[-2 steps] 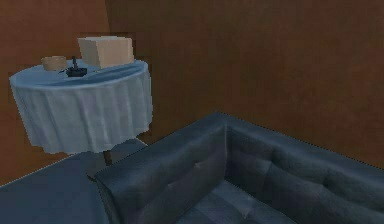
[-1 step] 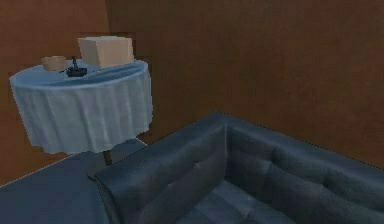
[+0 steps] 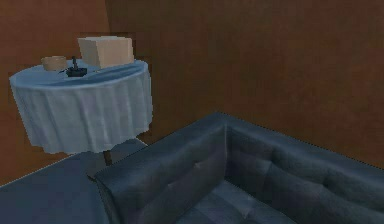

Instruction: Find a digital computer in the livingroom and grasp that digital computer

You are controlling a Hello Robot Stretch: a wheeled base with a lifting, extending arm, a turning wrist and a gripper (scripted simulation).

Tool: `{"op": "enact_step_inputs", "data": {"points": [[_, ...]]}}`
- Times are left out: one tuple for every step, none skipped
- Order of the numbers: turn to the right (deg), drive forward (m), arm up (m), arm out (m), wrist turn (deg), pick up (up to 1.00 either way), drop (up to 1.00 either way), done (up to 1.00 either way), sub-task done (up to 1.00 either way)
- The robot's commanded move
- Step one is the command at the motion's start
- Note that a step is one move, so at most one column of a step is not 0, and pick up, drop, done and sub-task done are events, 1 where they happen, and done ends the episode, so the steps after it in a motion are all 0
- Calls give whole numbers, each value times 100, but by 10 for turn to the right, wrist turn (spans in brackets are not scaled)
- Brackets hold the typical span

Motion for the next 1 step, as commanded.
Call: {"op": "enact_step_inputs", "data": {"points": [[0,0,0,0,0,0,0,100,0]]}}
